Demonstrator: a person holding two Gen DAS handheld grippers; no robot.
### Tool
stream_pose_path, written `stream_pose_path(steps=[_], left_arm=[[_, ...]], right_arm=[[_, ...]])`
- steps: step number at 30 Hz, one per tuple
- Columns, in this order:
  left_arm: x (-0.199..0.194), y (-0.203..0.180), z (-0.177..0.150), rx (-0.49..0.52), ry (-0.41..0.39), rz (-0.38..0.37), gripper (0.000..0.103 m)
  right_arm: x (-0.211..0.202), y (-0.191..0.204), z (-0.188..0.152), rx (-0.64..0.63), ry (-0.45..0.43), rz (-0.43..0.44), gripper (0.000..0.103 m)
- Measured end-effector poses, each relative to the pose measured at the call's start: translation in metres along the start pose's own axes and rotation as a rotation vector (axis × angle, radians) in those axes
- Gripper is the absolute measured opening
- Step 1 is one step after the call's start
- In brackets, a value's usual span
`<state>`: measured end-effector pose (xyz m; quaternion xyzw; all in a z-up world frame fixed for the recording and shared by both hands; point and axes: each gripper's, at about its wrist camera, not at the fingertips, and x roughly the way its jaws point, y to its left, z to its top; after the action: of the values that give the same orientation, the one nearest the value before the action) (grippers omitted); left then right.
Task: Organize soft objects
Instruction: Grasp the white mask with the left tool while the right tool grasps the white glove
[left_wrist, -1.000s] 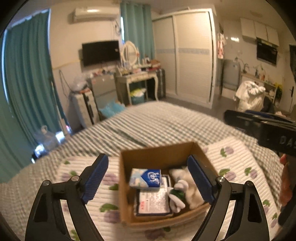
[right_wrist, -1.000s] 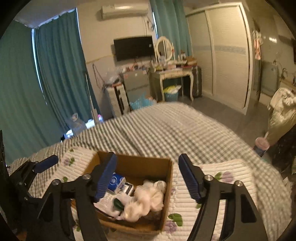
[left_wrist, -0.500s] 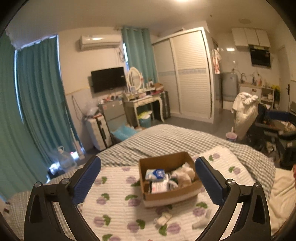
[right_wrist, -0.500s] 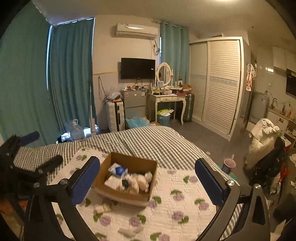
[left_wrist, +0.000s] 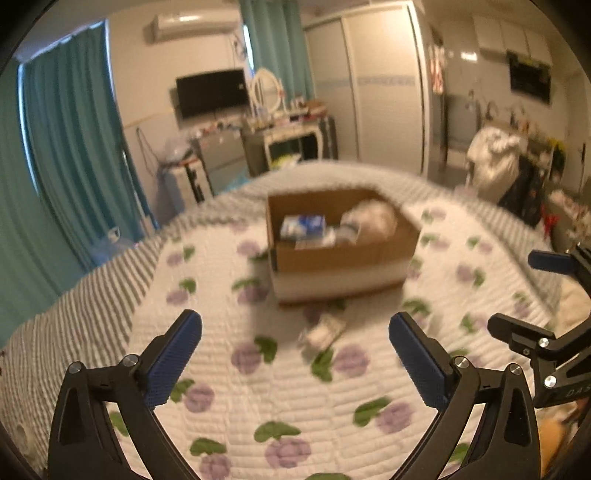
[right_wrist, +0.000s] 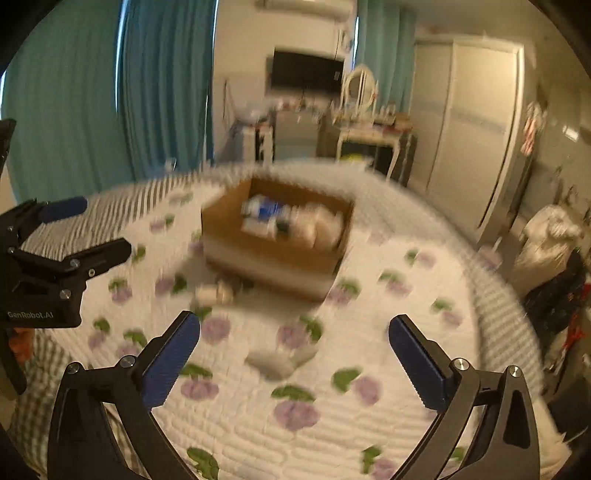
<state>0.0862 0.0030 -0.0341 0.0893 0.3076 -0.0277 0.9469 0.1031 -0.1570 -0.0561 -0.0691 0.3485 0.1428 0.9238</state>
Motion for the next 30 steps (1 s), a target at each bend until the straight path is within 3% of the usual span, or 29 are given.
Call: stream_pose_path(steps=[8, 12, 19, 22, 25, 30], left_arm=[[0.06, -0.015, -0.049, 0.047, 0.095, -0.02, 0.103], [0.077, -0.016, -0.059, 0.05, 0.121, -0.08, 0.103], [0.103, -0.014, -0.064, 0.042, 0.166, -0.088, 0.103], [0.109, -0.01, -0.064, 0.032, 0.177, -0.079, 0.103], [0.112, -0.007, -0.063, 0.018, 0.183, -0.082, 0.103], [0.114, -0.004, -0.057, 0.005, 0.183, -0.085, 0.103]], right_arm=[[0.1, -0.003, -0.037, 0.05, 0.19, 0.032, 0.088], [0.13, 0.008, -0.046, 0.004, 0.271, 0.038, 0.078], [0.155, 0.006, -0.042, 0.008, 0.297, 0.036, 0.075], [0.16, 0.003, -0.04, 0.02, 0.293, 0.025, 0.062], [0.159, -0.005, -0.039, 0.058, 0.285, -0.013, 0.033], [0.146, -0.02, -0.036, 0.138, 0.242, 0.035, 0.027]])
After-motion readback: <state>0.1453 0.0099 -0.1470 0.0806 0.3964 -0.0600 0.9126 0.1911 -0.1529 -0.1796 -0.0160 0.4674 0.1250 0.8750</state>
